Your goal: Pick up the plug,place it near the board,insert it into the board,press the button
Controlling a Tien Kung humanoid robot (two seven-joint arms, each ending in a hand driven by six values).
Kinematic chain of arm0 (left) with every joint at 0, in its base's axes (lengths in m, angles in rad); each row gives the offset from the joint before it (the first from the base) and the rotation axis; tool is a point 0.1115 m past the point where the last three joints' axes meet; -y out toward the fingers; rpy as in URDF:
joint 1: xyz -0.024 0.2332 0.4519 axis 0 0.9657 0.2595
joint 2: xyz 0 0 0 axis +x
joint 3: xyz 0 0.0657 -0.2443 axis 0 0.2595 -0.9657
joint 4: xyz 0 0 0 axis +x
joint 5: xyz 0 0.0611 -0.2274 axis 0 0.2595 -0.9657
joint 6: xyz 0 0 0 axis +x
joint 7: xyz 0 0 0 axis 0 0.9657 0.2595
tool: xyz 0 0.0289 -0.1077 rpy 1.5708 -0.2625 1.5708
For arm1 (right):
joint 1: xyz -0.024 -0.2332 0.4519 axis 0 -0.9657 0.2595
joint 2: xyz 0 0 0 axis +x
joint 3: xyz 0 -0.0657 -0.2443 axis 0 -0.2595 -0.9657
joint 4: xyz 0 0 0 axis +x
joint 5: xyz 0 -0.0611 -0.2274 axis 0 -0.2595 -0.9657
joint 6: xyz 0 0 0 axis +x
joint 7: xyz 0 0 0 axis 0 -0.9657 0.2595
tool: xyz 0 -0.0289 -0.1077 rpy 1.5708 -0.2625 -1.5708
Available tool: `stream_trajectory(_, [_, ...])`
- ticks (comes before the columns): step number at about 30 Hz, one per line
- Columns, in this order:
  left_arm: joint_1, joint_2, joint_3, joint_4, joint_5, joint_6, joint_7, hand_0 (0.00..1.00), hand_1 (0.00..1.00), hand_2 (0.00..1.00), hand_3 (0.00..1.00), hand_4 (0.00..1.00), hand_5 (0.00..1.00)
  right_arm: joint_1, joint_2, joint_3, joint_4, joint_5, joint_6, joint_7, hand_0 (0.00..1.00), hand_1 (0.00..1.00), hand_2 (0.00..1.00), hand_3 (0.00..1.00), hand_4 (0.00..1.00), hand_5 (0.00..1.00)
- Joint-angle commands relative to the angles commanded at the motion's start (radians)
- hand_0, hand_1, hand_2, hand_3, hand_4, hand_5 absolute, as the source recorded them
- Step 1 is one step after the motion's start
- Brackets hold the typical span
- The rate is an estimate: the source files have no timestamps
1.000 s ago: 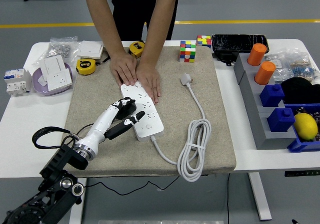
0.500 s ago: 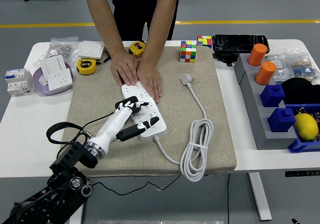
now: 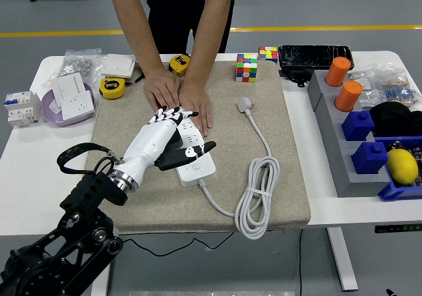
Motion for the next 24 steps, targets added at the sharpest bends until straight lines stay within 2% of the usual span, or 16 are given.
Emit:
stream_trajectory(2, [0.004, 0.006, 0.003, -0.029, 0.005, -0.005, 0.014, 0.998, 0.963, 0.887, 0.885, 0.998, 0.998, 0.001, 0.0, -0.001, 0.0, 0.001, 0.0, 0.0, 0.909, 0.765, 0.743, 0.772, 0.998, 0.998])
stream_trajectory(3, [0.006, 0.009, 0.004, -0.05, 0.008, -0.011, 0.029, 0.641, 0.616, 0.598, 0.837, 0.874, 0.581, 0.001, -0.001, -0.001, 0.0, 0.002, 0.001, 0.001, 0.909, 0.764, 0.742, 0.772, 0.998, 0.998])
stream_trajectory(5, [0.01, 0.019, 0.012, -0.102, 0.043, -0.071, 0.09, 0.641, 0.616, 0.598, 0.837, 0.874, 0.581, 0.001, -0.001, -0.003, 0.0, 0.005, 0.001, 0.001, 0.909, 0.764, 0.742, 0.772, 0.998, 0.998])
stream_trajectory(6, [0.009, 0.025, 0.018, -0.129, 0.072, -0.115, 0.129, 0.641, 0.616, 0.598, 0.837, 0.874, 0.581, 0.002, -0.002, -0.002, 0.0, 0.003, 0.001, 0.0, 0.909, 0.764, 0.742, 0.772, 0.998, 0.998])
stream_trajectory(8, [0.008, 0.029, 0.025, -0.148, 0.087, -0.181, 0.173, 0.641, 0.616, 0.598, 0.837, 0.874, 0.581, 0.002, -0.002, -0.003, 0.0, 0.004, 0.002, 0.0, 0.909, 0.764, 0.742, 0.772, 0.998, 0.998])
stream_trajectory(9, [0.008, 0.031, 0.028, -0.154, 0.089, -0.199, 0.184, 0.26, 0.151, 0.233, 0.816, 0.604, 0.21, 0.002, -0.002, -0.005, 0.0, 0.006, 0.002, 0.001, 0.909, 0.764, 0.743, 0.771, 0.998, 0.998])
stream_trajectory(12, [0.003, 0.04, 0.049, -0.171, 0.097, -0.302, 0.233, 0.26, 0.151, 0.233, 0.816, 0.604, 0.21, 0.003, -0.002, -0.008, 0.0, 0.01, 0.002, 0.002, 0.909, 0.764, 0.743, 0.771, 0.998, 0.998])
stream_trajectory(14, [0.0, 0.045, 0.061, -0.171, 0.097, -0.33, 0.248, 0.26, 0.151, 0.233, 0.816, 0.604, 0.21, 0.003, -0.003, -0.011, 0.0, 0.012, 0.001, 0.003, 0.909, 0.764, 0.743, 0.771, 0.998, 0.998])
stream_trajectory(15, [-0.001, 0.046, 0.063, -0.171, 0.096, -0.337, 0.253, 0.196, 0.075, 0.16, 0.843, 0.493, 0.119, 0.003, -0.003, -0.011, 0.0, 0.012, 0.001, 0.003, 0.909, 0.764, 0.743, 0.771, 0.998, 0.998])
stream_trajectory(20, [-0.013, 0.043, 0.081, -0.16, 0.076, -0.366, 0.279, 0.196, 0.075, 0.16, 0.843, 0.493, 0.119, 0.002, -0.005, -0.006, 0.0, 0.002, 0.003, 0.0, 0.909, 0.764, 0.743, 0.771, 0.998, 0.998])
stream_trajectory(21, [-0.018, 0.039, 0.088, -0.142, 0.073, -0.369, 0.282, 0.169, 0.057, 0.151, 0.919, 0.503, 0.049, 0.002, -0.005, -0.005, 0.0, 0.0, 0.003, -0.001, 0.906, 0.764, 0.743, 0.77, 0.998, 0.998])
stream_trajectory(24, [-0.029, 0.031, 0.101, -0.098, 0.076, -0.376, 0.288, 0.169, 0.057, 0.151, 0.919, 0.503, 0.049, 0.003, -0.005, -0.01, 0.0, 0.002, 0.003, 0.0, 0.906, 0.764, 0.743, 0.77, 0.998, 0.998])
